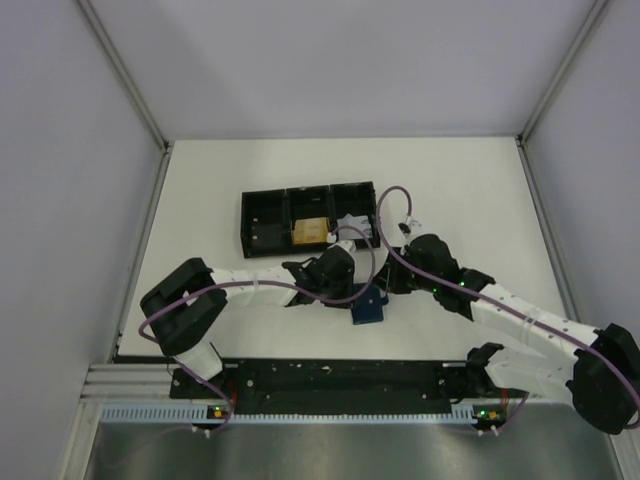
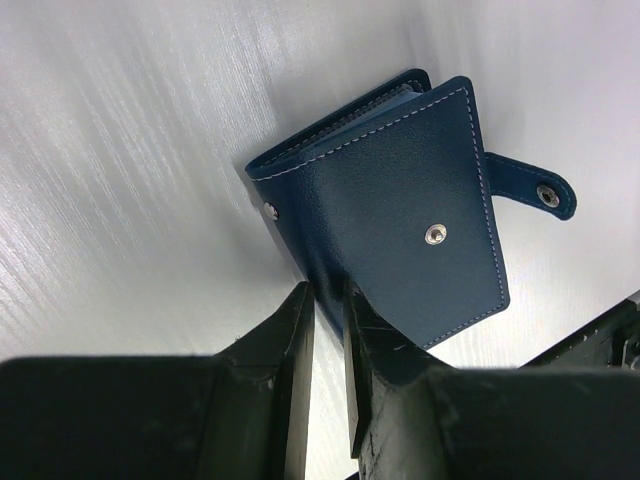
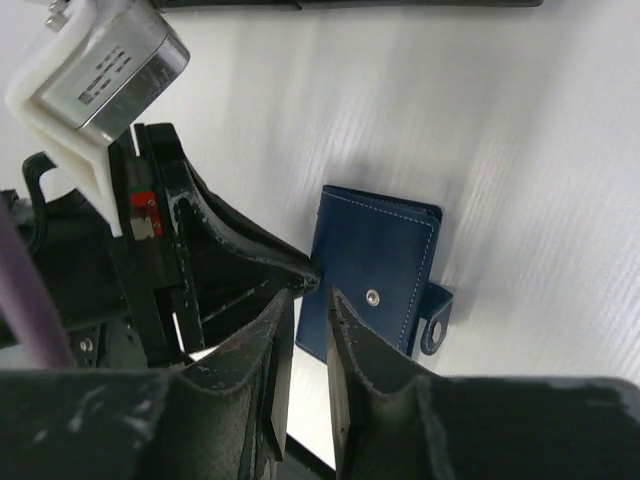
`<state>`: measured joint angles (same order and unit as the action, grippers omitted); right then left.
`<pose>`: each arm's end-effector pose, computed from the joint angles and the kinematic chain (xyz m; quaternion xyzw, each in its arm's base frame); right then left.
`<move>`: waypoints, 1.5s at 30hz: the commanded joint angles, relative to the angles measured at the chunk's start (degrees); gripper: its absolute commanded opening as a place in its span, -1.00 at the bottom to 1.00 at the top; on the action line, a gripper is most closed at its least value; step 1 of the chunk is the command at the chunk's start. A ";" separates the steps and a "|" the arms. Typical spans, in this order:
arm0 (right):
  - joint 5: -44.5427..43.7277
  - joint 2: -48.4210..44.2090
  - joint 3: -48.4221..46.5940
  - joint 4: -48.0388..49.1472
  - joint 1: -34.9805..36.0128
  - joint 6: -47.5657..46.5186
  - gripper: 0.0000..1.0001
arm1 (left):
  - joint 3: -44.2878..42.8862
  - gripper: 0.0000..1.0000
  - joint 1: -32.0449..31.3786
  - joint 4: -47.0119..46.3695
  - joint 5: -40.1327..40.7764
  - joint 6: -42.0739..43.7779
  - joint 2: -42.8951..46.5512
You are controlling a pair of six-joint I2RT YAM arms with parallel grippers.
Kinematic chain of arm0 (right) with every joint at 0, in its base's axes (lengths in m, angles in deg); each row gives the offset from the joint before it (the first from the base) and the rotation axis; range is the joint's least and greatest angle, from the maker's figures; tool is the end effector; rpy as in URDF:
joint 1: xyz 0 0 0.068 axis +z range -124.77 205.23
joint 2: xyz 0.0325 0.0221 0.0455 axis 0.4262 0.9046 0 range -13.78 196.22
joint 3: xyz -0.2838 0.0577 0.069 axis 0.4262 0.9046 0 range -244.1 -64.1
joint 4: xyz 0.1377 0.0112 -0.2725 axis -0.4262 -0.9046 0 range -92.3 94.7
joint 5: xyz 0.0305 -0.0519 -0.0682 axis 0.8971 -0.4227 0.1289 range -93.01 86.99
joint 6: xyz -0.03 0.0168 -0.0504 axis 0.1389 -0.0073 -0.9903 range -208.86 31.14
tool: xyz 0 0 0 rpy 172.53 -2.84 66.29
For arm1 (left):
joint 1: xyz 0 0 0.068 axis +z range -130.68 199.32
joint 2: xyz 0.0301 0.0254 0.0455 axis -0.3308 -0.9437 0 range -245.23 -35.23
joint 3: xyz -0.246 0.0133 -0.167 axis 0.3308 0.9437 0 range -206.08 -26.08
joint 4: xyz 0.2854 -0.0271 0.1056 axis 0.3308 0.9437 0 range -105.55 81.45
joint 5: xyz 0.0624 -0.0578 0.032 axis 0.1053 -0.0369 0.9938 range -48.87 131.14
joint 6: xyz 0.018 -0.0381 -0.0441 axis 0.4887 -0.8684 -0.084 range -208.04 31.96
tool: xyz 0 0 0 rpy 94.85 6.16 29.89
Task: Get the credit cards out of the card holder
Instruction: Open the card holder at the center of the board.
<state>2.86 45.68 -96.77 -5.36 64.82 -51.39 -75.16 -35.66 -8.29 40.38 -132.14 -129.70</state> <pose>0.1940 0.1665 0.2134 -0.0394 0.8927 0.3141 0.3209 0.2076 -0.2973 0.1417 0.0919 0.9429 -0.2477 0.2030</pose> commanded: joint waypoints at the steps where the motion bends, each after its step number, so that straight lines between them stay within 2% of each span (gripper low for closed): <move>1: 0.37 3.81 0.49 5.67 -0.13 2.51 -0.65 | 1.18 -0.58 -0.04 1.61 2.86 0.15 0.17; 7: 1.25 7.07 6.99 11.37 -3.03 4.98 -0.68 | 1.44 -0.58 -0.04 1.70 3.13 -0.37 0.26; 17: 2.13 7.42 10.87 11.82 -6.28 4.54 -0.70 | 1.44 -0.58 -0.04 2.14 3.57 -0.99 0.34; 23: 5.55 10.06 11.66 15.86 -6.37 3.40 -0.82 | 1.62 -0.58 -0.04 1.87 3.57 -1.25 0.43; 27: 10.20 9.89 11.66 18.67 -6.37 2.08 -0.82 | 2.06 -0.53 0.05 1.52 3.74 -1.87 1.05; 30: 12.06 8.83 11.13 18.94 -6.28 1.73 -0.82 | 2.67 -0.42 0.05 0.91 4.09 -3.01 2.62; 34: 13.55 6.64 10.25 17.36 -6.46 0.85 -0.81 | 4.08 -0.11 0.05 0.20 5.23 -3.98 6.31; 38: 15.92 5.67 8.85 16.92 -6.28 0.41 -0.79 | 5.31 0.10 0.05 0.29 6.82 -4.24 10.71; 45: 18.56 6.37 6.74 17.10 -5.85 0.14 -0.74 | 7.50 0.21 0.05 -0.15 7.26 -4.33 17.39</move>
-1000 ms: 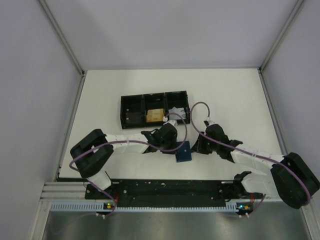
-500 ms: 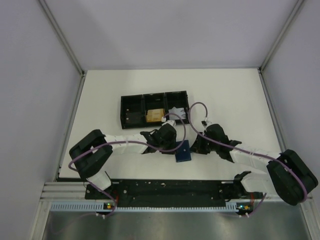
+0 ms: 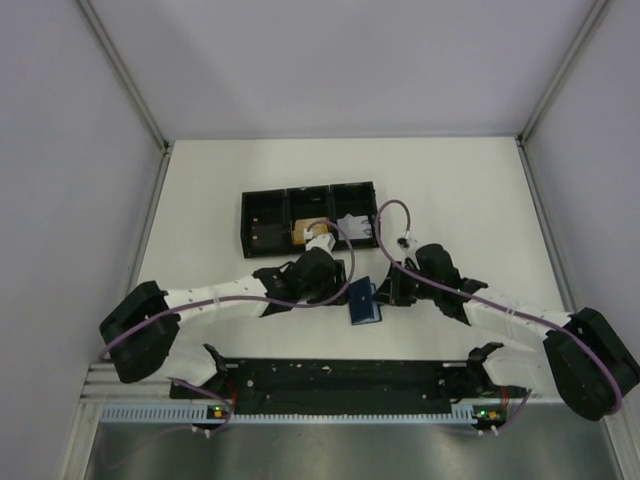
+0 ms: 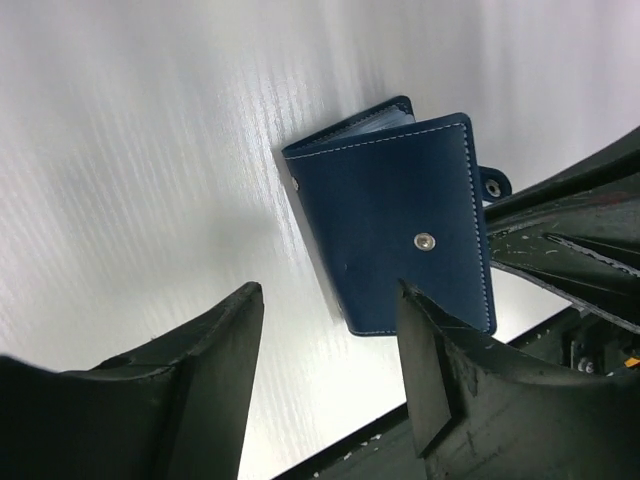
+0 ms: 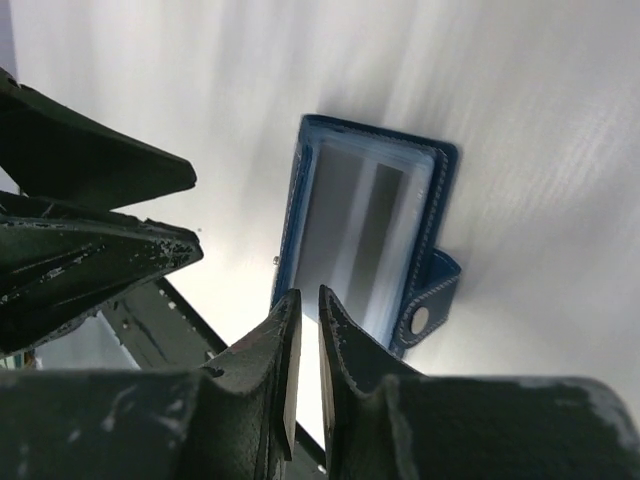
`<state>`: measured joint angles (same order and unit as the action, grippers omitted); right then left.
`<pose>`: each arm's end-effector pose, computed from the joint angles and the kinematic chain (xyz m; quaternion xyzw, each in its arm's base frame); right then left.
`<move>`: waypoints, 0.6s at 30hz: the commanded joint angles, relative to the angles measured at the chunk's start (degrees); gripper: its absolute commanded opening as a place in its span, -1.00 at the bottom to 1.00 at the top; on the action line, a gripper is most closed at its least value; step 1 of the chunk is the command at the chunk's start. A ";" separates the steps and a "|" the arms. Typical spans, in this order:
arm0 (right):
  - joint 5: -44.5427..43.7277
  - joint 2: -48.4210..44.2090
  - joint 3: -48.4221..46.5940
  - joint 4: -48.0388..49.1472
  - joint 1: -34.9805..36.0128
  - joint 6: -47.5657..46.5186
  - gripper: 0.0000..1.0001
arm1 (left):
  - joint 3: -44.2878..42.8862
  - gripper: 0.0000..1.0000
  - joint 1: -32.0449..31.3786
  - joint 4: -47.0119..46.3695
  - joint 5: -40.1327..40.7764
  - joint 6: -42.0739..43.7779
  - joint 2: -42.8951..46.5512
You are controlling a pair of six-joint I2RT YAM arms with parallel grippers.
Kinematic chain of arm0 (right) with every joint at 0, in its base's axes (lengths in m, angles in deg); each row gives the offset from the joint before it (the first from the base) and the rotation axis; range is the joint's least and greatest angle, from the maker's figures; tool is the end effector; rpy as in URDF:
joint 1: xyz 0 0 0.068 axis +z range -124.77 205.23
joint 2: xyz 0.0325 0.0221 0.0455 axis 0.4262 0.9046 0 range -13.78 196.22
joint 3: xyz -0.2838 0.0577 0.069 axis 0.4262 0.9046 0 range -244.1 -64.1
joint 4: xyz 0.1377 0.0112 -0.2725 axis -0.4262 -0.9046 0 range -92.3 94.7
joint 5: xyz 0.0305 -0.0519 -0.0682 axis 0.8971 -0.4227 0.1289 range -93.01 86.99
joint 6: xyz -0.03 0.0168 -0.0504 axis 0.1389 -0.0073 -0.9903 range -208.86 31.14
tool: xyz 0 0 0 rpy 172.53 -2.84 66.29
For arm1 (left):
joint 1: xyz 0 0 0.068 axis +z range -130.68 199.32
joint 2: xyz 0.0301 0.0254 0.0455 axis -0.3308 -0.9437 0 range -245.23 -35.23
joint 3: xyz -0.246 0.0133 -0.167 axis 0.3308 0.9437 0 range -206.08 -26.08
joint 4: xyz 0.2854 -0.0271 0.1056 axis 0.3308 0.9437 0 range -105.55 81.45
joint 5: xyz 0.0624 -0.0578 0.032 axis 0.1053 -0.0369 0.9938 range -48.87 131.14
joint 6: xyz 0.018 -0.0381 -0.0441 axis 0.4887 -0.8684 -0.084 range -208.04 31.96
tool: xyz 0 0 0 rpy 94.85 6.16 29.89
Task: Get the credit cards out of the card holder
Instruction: Open the card holder at the center of the board.
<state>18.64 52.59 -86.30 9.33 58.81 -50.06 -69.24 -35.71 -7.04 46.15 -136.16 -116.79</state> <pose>0.1944 0.1493 0.1445 -0.0395 0.8913 0.3843 0.2375 0.1895 -0.2639 0.1787 0.0400 0.9285 -0.2621 0.2599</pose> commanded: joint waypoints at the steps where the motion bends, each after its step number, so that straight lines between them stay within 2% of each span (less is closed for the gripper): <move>1: 2.87 -0.36 -4.17 2.23 0.43 -1.36 -0.74 | 1.93 0.23 0.09 -1.39 1.49 -0.31 5.52; 8: 2.00 1.39 -7.16 1.18 3.15 -1.63 -0.66 | 3.60 0.54 0.09 -2.62 -0.01 -0.40 10.01; 18: -0.64 5.61 -9.79 0.56 6.58 -1.72 -0.65 | 5.54 0.56 0.09 -4.29 -1.94 -1.89 11.07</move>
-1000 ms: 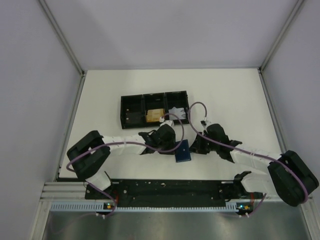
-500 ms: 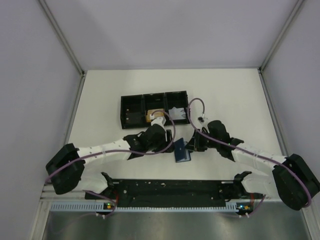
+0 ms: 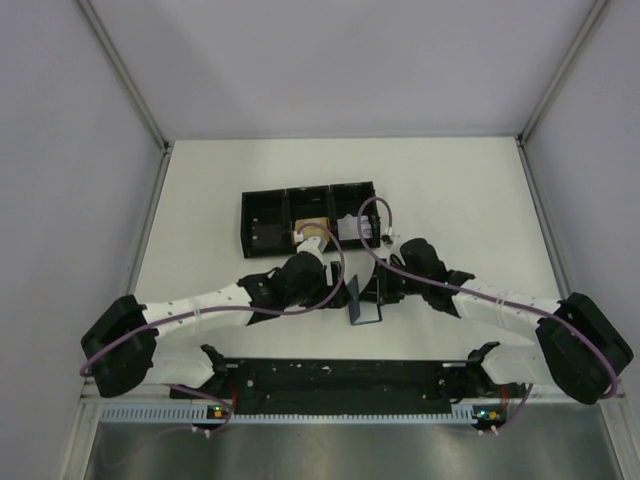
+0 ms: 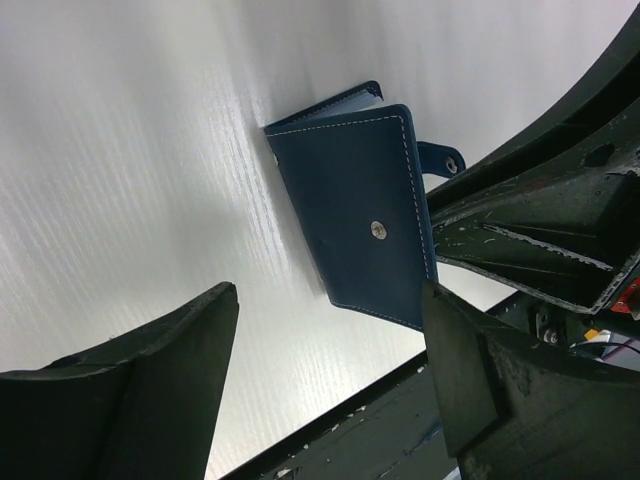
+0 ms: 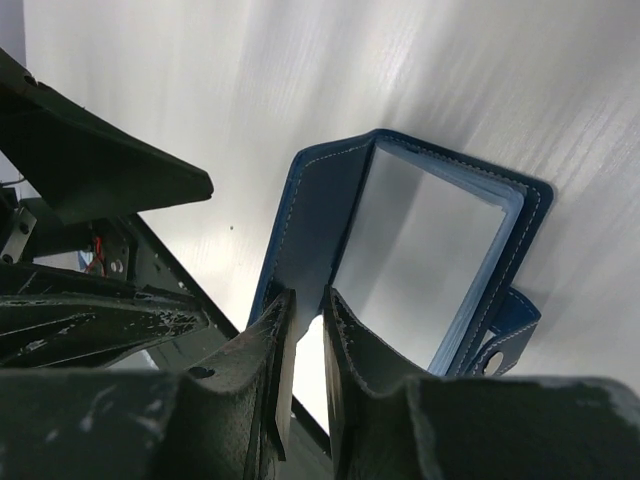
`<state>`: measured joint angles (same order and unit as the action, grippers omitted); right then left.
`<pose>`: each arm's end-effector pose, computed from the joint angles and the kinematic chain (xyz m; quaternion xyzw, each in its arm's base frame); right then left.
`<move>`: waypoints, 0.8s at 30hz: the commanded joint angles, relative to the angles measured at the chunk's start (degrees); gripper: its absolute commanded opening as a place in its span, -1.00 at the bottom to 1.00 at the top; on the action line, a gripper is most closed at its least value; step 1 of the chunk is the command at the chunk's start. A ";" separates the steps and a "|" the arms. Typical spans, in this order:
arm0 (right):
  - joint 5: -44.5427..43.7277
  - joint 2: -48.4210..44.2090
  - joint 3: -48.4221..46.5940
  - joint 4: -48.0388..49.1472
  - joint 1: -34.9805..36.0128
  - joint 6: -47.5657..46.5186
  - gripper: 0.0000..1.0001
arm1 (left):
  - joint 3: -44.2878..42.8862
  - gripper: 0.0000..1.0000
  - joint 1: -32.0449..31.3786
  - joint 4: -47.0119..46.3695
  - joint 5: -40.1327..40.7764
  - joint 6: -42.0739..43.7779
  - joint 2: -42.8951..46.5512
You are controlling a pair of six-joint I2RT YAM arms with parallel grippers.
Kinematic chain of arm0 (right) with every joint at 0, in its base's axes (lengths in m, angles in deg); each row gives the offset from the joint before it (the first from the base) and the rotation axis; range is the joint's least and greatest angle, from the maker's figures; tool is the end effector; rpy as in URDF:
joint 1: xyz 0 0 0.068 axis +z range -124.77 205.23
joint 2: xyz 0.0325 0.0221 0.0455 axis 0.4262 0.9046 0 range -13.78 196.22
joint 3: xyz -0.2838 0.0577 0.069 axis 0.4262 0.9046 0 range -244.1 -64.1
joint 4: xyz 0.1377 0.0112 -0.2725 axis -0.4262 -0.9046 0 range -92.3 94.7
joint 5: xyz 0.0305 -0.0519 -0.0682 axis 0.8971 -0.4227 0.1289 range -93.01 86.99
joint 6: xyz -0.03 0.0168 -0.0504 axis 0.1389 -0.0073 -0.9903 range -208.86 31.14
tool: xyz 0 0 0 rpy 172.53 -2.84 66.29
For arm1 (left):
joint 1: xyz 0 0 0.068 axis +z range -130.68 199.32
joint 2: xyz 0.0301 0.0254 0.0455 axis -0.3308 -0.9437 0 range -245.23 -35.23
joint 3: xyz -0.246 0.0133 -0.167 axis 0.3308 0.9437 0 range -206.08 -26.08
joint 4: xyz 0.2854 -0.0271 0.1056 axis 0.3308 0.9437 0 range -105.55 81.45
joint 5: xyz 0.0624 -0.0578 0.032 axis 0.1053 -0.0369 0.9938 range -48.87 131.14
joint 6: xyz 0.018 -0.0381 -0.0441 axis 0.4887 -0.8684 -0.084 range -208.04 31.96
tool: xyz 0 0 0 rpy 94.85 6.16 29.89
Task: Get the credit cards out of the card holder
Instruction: Open the card holder at the center of the board.
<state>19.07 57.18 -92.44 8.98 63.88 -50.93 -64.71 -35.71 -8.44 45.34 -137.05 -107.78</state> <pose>0.2016 0.1831 0.1618 -0.0890 0.8829 0.4002 0.2287 0.1740 -0.2428 0.1984 0.0326 0.9090 -0.3059 0.2812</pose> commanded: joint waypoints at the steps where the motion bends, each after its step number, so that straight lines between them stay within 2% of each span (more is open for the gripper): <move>1: -1.25 1.63 -4.18 0.91 1.95 -1.02 -0.65 | 1.19 0.55 0.09 -3.07 -1.39 -0.82 2.41; 10: -4.07 10.77 -11.55 -0.31 8.01 -2.33 -0.65 | 3.56 0.46 0.09 -1.40 -0.26 -0.82 11.90; 13: -4.95 15.77 -13.84 -0.50 9.16 -2.08 -0.65 | 5.32 0.37 0.09 -2.10 -0.34 -0.99 13.49; 19: -4.42 20.88 -15.17 0.21 9.42 -1.46 -0.65 | 6.90 -0.12 0.09 -4.47 -2.10 -1.70 8.76; 24: -4.51 20.54 -16.66 -1.72 9.68 -2.42 -0.65 | 7.08 -0.45 0.18 -4.66 1.23 -2.49 2.26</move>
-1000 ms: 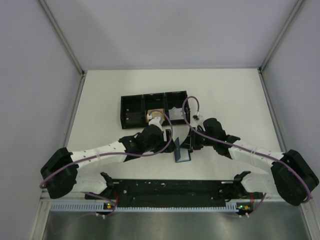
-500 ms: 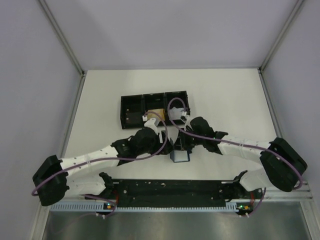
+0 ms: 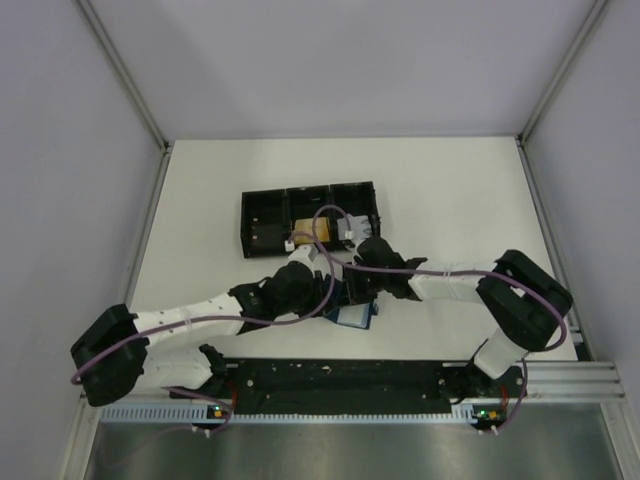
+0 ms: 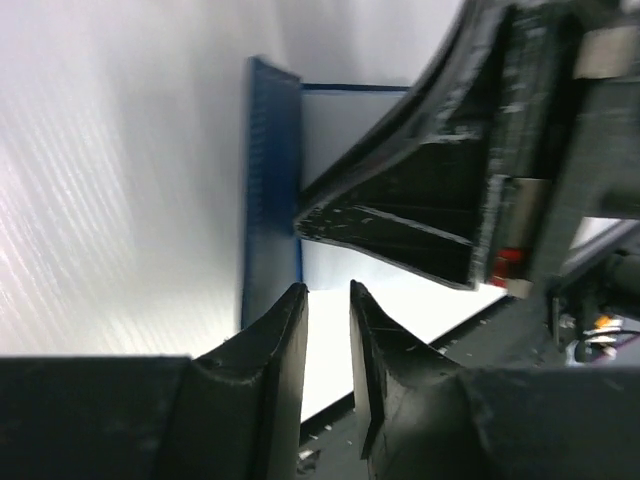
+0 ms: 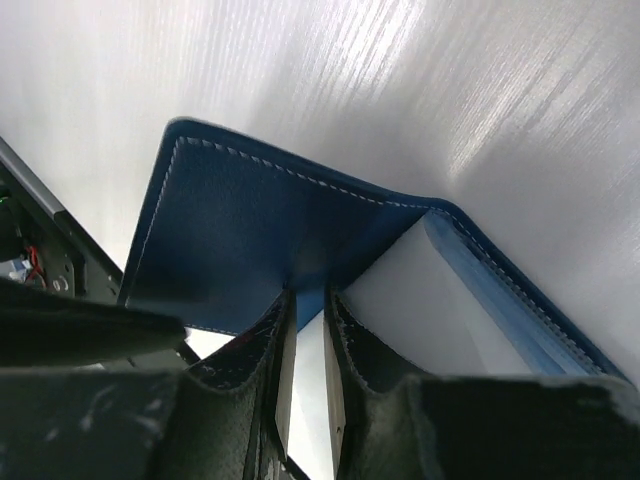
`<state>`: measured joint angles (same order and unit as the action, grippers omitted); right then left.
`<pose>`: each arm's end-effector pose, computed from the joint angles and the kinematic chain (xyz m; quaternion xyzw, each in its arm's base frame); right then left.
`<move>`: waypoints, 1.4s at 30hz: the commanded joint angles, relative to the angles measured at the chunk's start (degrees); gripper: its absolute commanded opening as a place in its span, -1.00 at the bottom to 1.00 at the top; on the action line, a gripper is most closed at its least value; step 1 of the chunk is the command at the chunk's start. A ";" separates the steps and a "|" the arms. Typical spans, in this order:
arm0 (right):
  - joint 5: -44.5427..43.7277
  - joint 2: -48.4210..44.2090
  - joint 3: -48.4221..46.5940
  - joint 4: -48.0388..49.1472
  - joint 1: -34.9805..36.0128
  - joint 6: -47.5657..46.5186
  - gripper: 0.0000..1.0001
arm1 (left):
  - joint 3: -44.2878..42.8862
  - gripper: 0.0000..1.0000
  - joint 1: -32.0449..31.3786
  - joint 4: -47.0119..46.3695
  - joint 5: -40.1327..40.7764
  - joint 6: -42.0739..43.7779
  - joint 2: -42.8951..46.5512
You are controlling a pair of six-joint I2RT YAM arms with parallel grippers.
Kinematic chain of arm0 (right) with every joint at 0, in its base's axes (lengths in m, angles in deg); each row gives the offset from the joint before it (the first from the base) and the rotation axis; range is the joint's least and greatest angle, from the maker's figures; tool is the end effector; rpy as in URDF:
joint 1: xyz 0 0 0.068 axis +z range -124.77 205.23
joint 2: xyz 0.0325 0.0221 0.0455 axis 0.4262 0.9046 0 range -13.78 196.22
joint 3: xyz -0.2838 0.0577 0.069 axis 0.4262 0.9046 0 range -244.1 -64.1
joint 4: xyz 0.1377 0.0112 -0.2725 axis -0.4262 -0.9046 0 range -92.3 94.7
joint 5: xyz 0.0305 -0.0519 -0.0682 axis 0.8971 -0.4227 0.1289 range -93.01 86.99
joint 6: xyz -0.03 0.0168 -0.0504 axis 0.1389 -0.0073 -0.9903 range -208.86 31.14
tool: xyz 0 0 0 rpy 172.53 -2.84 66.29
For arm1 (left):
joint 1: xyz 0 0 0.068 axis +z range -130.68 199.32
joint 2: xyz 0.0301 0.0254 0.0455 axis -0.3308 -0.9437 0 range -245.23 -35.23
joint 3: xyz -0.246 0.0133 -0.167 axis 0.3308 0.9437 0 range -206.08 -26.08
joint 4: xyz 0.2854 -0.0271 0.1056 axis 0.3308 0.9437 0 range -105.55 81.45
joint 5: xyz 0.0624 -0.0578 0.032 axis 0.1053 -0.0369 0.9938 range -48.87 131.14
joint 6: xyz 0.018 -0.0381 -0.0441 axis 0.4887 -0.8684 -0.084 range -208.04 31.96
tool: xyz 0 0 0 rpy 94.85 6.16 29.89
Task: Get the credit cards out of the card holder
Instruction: Open the card holder at the center of the board.
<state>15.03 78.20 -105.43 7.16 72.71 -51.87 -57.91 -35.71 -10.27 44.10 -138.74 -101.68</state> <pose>0.2190 0.2597 0.1280 -0.1400 0.9137 0.3453 0.1624 0.1567 -0.2199 0.1860 0.0233 0.9054 -0.3233 0.2742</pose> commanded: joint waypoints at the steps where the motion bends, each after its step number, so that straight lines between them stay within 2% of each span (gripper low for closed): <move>1: -0.46 -0.84 -4.03 -0.52 0.77 -1.83 -0.65 | 0.28 -0.52 0.27 -2.47 3.01 -1.15 -4.64; 6: -3.88 -6.36 -5.17 -5.35 0.85 -3.07 -0.65 | 1.51 -0.80 0.97 -2.46 4.68 -3.88 -9.91; 11: -11.18 -13.49 -2.63 -8.78 0.77 -2.02 -0.65 | 4.50 -0.85 2.64 -4.84 3.28 -5.81 -10.54; 21: -9.86 -20.00 6.24 -6.15 0.77 2.20 -0.65 | 4.42 -0.82 3.08 -7.21 0.91 -5.73 -9.49; 23: -11.44 -22.10 8.18 -6.24 0.77 3.34 -0.64 | 3.54 -0.76 3.08 -6.34 0.56 -5.03 -8.26; 28: -14.61 -26.76 11.43 -6.68 0.42 5.02 -0.63 | 0.81 -0.38 3.08 -2.47 0.90 -1.69 -4.22; 37: -14.79 -25.45 12.58 -5.89 -0.90 4.32 -0.64 | -8.23 -0.19 3.08 5.52 4.41 4.81 -5.43; 39: -14.79 -25.45 12.84 -5.45 -0.90 3.79 -0.64 | -9.82 -0.07 3.08 7.11 5.91 6.57 -5.96; 42: -14.44 -25.28 13.02 -4.66 -1.16 3.35 -0.64 | -12.10 0.26 3.08 9.04 7.84 9.73 -7.10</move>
<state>1.13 52.72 -92.86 -0.46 72.17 -47.72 -66.20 -32.82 -4.66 47.99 -134.19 -107.32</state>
